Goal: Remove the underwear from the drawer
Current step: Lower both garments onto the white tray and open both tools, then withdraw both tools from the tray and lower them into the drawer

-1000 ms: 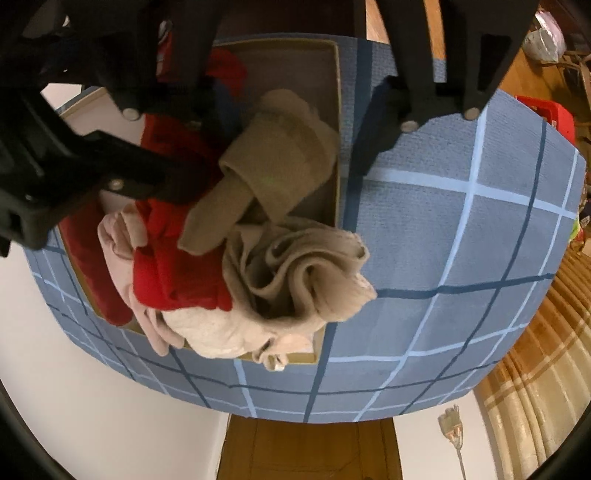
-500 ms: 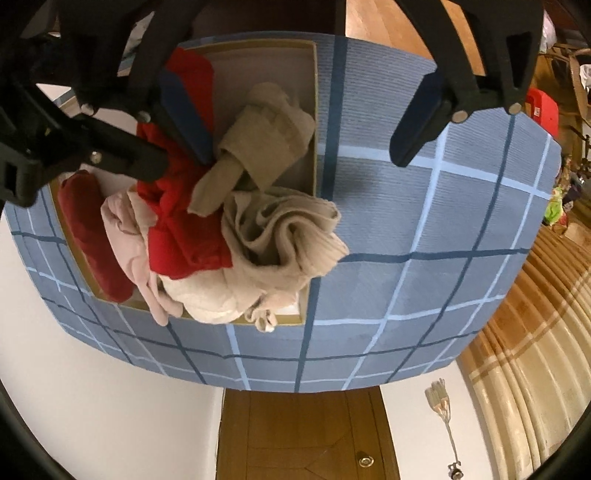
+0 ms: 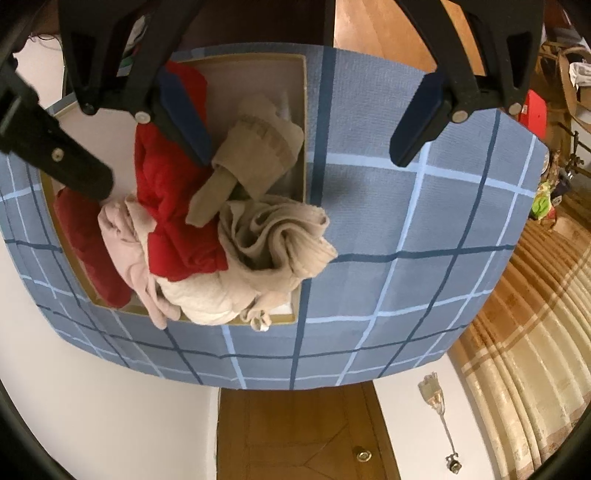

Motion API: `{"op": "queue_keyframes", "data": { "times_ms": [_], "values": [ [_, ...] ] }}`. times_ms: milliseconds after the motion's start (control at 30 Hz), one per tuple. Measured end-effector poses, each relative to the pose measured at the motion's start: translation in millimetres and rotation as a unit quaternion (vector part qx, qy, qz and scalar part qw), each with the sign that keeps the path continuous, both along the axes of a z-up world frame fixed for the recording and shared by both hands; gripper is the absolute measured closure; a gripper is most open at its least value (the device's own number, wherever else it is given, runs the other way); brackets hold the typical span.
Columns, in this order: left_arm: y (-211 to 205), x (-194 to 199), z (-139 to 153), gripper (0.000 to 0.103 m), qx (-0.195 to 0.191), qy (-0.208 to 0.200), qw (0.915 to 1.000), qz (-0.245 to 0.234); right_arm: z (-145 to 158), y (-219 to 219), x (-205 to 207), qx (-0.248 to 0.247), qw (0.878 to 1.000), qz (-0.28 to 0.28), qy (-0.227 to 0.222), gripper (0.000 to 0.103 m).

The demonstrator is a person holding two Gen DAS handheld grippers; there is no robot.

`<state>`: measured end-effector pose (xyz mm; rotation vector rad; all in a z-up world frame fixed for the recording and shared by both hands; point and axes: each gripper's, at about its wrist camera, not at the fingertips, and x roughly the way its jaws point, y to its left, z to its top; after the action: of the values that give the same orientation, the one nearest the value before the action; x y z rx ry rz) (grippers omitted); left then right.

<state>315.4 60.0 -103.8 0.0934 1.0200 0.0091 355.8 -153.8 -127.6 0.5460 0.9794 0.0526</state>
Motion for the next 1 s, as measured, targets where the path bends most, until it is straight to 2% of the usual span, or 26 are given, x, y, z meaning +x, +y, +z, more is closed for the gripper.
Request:
{"op": "queue_keyframes", "data": {
  "times_ms": [100,267,500,1000],
  "values": [
    [-1,-5,2,0.005,-0.001,-0.006,1.0,0.0,4,-4,-5,-0.017,1.0,0.003,-0.017,0.035],
    [-5,-15,6,0.005,0.006,-0.012,0.9998,-0.011,1,-6,-10,-0.025,1.0,0.007,-0.015,0.035],
    [-4,-31,4,0.006,-0.011,0.006,0.9998,-0.016,-5,-14,-27,0.004,1.0,0.011,-0.009,0.035],
    [-17,-80,-13,0.009,0.028,0.005,0.9987,-0.041,-14,-37,-76,0.01,0.999,0.028,-0.011,0.035]
  ]
}}
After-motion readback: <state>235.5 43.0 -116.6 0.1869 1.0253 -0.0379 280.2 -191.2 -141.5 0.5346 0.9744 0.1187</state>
